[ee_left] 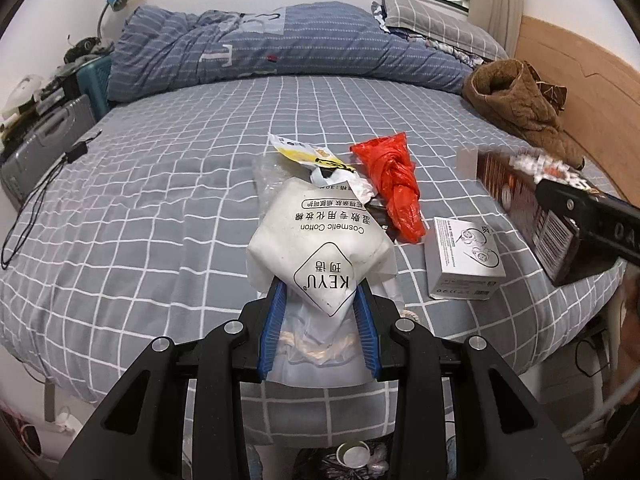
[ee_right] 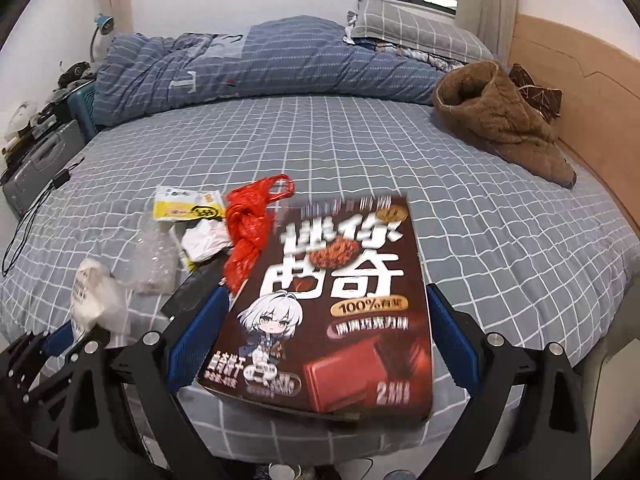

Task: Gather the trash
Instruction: 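Carry the chocolate box and KEYU bag with both tools toward the black bin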

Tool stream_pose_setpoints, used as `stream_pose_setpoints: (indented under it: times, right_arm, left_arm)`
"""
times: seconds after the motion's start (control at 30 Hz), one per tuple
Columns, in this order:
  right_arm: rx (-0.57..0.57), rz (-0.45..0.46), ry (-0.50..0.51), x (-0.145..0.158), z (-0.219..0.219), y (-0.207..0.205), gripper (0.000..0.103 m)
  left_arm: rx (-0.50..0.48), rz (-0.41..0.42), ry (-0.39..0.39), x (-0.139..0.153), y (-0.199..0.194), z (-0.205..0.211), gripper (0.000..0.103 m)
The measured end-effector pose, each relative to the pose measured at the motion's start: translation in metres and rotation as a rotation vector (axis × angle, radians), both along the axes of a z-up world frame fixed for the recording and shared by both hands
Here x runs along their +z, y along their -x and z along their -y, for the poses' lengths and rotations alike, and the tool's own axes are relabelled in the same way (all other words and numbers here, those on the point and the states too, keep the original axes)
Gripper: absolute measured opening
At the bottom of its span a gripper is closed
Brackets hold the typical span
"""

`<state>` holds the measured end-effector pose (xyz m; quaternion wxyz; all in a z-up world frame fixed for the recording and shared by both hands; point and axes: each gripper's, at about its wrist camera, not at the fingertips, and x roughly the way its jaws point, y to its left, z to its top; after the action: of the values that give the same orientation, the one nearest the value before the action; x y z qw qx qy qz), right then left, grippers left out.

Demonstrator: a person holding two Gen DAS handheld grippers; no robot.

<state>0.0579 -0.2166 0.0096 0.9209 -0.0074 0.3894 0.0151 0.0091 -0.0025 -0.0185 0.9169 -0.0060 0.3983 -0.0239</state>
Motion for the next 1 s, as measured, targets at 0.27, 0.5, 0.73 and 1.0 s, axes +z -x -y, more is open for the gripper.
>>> stream_pose_setpoints:
  times: [0.27, 0.5, 0.73, 1.0]
  right_arm:
    - [0.027, -0.043, 0.02, -0.014, -0.012, 0.02, 0.06]
    - [0.003, -0.085, -0.016, -0.033, -0.001, 0.008, 0.079]
    - [-0.006, -0.15, -0.106, -0.038, 0.009, -0.012, 0.092]
    - [-0.021, -0.196, -0.039, -0.035, -0.003, -0.023, 0.095]
  left_arm:
    - [0.01, 0.003, 0.007, 0.003, 0.016, -0.01, 0.033]
    - [0.017, -0.019, 0.018, -0.004, 0.016, -0.013, 0.033]
    - [0.004, -0.03, 0.014, -0.01, 0.012, -0.007, 0.033]
    - [-0.001, -0.029, 0.02, -0.009, 0.009, -0.006, 0.033]
